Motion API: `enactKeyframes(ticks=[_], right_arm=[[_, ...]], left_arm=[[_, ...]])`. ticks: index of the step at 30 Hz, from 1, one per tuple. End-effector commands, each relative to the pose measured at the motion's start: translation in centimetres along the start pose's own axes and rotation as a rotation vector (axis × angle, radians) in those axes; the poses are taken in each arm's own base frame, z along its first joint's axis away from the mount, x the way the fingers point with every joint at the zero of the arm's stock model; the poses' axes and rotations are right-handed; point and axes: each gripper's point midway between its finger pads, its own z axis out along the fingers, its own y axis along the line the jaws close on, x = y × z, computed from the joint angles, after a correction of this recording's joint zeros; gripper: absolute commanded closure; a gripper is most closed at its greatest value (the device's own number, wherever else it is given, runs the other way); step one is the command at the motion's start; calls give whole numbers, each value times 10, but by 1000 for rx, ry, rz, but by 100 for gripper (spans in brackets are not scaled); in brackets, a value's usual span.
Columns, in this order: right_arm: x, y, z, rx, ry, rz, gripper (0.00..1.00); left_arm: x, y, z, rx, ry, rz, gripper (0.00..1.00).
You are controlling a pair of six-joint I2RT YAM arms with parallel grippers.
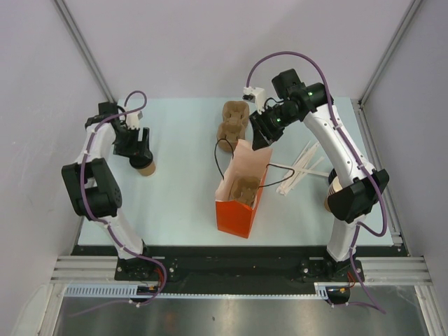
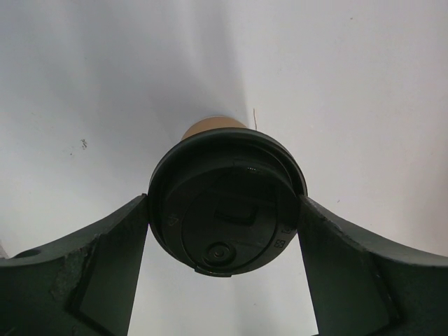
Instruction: Pack the takeout coffee
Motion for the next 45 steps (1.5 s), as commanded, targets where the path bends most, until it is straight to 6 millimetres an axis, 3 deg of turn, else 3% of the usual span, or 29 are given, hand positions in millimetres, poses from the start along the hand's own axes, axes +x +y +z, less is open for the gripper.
enactKeyframes(ticks=[1, 5, 8, 26, 30, 38, 45], right_arm=[[-13, 7, -6, -6, -41, -30, 65], [-14, 6, -3, -7, -39, -33, 66], [-15, 8, -1, -10, -38, -37, 66], [-16, 11, 4, -7, -31, -52, 66], [-14, 10, 4, -7, -25, -48, 65], [-14, 9, 3, -8, -26, -46, 65], [-12, 7, 0, -10, -27, -40, 65]], left_arm=[[-22, 0, -45, -38, -87, 88, 74], [-26, -5, -64, -49, -115, 133, 79], [-24, -6, -66, -51, -117, 153, 81], [1, -9, -21, 3, -70, 148, 80], [5, -8, -20, -5, -58, 148, 67], [8, -7, -16, -2, -40, 124, 53], [11, -6, -13, -7, -26, 107, 29]])
